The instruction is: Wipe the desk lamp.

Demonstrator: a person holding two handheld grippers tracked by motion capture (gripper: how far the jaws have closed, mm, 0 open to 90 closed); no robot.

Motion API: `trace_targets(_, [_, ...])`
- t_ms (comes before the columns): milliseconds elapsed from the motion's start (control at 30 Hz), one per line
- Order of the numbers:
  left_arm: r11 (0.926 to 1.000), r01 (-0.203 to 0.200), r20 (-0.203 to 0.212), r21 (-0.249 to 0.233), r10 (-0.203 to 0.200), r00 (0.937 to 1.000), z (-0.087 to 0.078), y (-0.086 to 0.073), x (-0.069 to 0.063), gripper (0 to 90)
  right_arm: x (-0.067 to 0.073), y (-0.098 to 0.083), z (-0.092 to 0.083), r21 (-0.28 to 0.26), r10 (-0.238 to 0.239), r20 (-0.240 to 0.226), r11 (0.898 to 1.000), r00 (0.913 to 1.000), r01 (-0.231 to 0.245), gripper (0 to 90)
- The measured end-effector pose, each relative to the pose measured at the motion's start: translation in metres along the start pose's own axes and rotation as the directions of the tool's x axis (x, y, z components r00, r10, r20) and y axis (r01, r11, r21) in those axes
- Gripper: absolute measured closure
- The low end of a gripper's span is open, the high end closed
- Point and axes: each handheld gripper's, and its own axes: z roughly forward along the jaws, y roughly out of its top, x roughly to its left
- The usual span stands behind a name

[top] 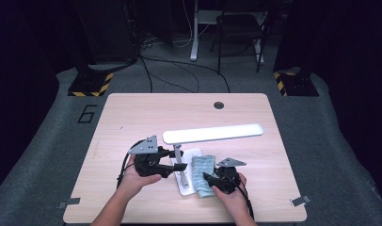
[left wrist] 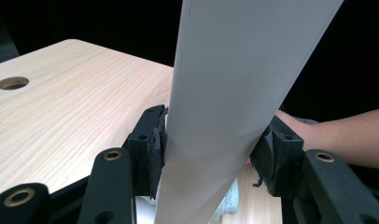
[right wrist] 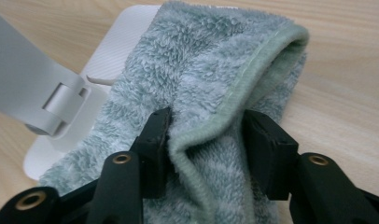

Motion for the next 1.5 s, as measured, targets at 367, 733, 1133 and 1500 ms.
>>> trace_targets(367, [0.9999, -0.010, 0.022, -0.007, 0.010, 0.9997, 0.000, -0.001, 0.002, 49.4, 0.002, 0.002, -0.003, 0.014, -0.086, -0.025, 0.996, 0.9960, 0.086, 71.5])
trace_targets(733, [0.9996, -0.009, 0.070, -0.025, 0.011, 0.9975, 0.008, -0.001, -0.002, 49.2, 0.006, 0.004, -0.020, -0.007, -0.098, -0.038, 0.995, 0.9945, 0.098, 76.8])
trace_targets(1133, [0.9994, -0.035, -0.073, 0.003, 0.035, 0.9968, -0.004, -0.004, -0.017, 42.7, 0.012, 0.018, -0.034, -0.066, -0.122, -0.078, 0.991, 0.9894, 0.117, 76.6])
trace_targets(1500, [0.9997, 0.016, -0.082, -0.019, -0.018, 0.9965, -0.016, -0.037, -0.018, 60.3, 0.006, 0.024, -0.041, -0.103, -0.032, -0.221, 0.995, 0.9749, 0.009, 76.3])
